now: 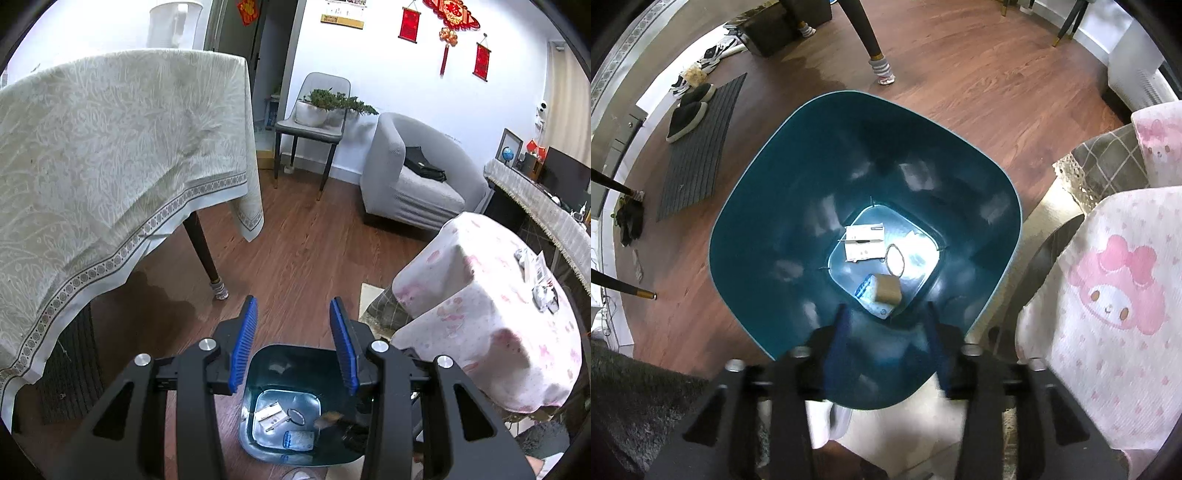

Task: Collect trash
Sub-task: 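Open the left gripper to drop the packaging while the right gripper drops the cardboard strip, then move both tools from the bin back over the table toward the remaining trash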

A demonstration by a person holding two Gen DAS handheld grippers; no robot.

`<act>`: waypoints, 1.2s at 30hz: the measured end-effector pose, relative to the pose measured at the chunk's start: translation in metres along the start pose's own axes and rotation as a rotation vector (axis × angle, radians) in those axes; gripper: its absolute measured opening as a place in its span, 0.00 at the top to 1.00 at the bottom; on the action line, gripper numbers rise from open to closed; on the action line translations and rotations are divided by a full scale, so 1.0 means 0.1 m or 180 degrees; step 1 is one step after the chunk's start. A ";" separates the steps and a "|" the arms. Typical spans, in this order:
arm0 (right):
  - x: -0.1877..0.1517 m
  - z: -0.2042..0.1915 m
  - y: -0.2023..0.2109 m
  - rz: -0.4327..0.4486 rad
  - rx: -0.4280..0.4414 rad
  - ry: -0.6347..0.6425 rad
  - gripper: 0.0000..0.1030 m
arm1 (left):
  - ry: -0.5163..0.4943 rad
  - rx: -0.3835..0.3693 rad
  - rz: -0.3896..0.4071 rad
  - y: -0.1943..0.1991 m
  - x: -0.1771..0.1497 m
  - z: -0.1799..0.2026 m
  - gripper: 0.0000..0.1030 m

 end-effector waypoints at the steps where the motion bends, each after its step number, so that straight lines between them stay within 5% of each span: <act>1: -0.01 0.01 0.02 0.0017 0.0017 0.0011 0.54 | 0.0004 -0.0007 0.0009 0.01 0.02 0.02 0.59; 23: -0.14 0.36 1.23 0.0968 0.0118 0.0037 0.54 | -0.0209 -0.0137 0.0217 -0.02 0.40 0.65 0.46; 36: -0.44 1.02 2.17 0.1676 -0.0054 -0.0249 0.51 | -0.0346 -0.0284 0.0254 -0.18 0.50 1.16 0.35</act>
Point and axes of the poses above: each gripper's, at about its wrist camera, not at the fingertips, and y roughly against the way its jaws point, z to its right, x to its top, the point moved 4 cm from there along -y, roughly the way its jaws point, and after that the axes turned 10 degrees about -x, right-handed, at the moved point
